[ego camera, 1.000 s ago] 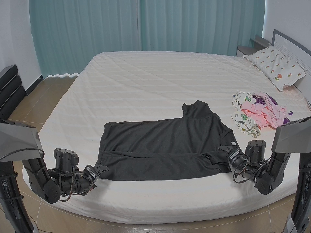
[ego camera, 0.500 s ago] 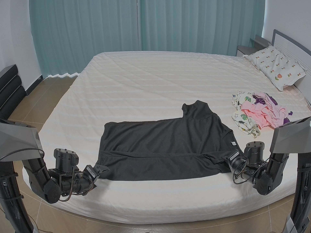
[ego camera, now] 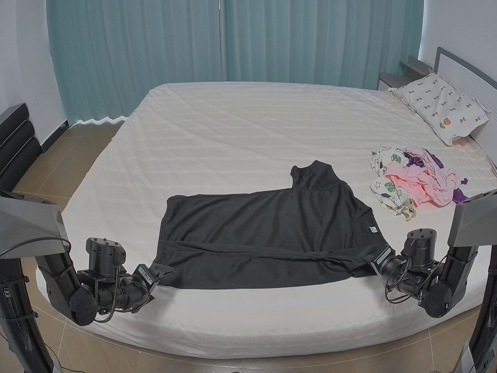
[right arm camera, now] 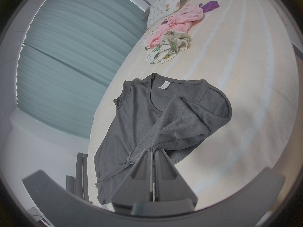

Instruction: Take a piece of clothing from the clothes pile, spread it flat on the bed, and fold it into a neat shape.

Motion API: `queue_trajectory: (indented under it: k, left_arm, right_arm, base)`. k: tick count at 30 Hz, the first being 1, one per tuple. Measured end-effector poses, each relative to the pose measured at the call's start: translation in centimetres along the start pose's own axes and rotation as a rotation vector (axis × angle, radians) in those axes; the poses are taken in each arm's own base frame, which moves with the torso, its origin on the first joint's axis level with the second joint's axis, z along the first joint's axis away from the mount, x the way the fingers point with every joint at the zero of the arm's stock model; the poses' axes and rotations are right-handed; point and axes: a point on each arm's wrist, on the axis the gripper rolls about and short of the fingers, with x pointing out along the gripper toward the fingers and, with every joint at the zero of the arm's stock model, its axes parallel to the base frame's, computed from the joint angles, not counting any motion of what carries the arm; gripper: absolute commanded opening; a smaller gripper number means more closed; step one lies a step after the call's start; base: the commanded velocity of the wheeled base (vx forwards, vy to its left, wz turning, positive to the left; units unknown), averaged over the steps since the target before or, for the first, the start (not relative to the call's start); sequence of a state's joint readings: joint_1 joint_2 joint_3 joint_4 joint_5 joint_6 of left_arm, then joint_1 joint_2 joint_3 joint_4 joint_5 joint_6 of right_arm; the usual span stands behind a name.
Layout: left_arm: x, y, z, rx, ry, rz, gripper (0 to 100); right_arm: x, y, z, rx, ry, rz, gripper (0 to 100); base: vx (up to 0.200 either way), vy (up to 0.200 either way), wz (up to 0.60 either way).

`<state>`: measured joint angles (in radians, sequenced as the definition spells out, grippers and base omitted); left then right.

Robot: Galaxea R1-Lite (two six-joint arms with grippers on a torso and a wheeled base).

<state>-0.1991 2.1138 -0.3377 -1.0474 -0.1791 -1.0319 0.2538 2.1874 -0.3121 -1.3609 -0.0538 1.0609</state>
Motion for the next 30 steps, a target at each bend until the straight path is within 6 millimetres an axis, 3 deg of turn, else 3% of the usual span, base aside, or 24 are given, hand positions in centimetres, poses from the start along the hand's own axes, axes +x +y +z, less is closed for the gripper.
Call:
queue_trajectory:
  k: [4,5,16,30]
  left_arm:
    - [0.0,0.0,0.0,0.000,0.000,0.000,100]
    - [0.0,0.0,0.0,0.000,0.000,0.000,100]
    - [0.0,0.0,0.0,-0.001,0.001,0.000,100]
    - [0.0,0.0,0.0,-0.002,-0.002,-0.001,100]
  right_arm:
    - [-0.4,0.2,0.0,-0.034,0.005,0.005,0]
    - [-0.4,0.2,0.0,-0.043,0.008,0.006,100]
    - [-1.5,-0.7,-0.8,-0.132,0.050,-0.036,100]
    - [-0.1,-0.6,3.0,-0.078,-0.018,0.039,100]
  base:
    - [0.000,0.000,0.00]
    - [0.000,0.000,0.00]
    - [0.000,0.000,0.00]
    - [0.029,0.000,0.00]
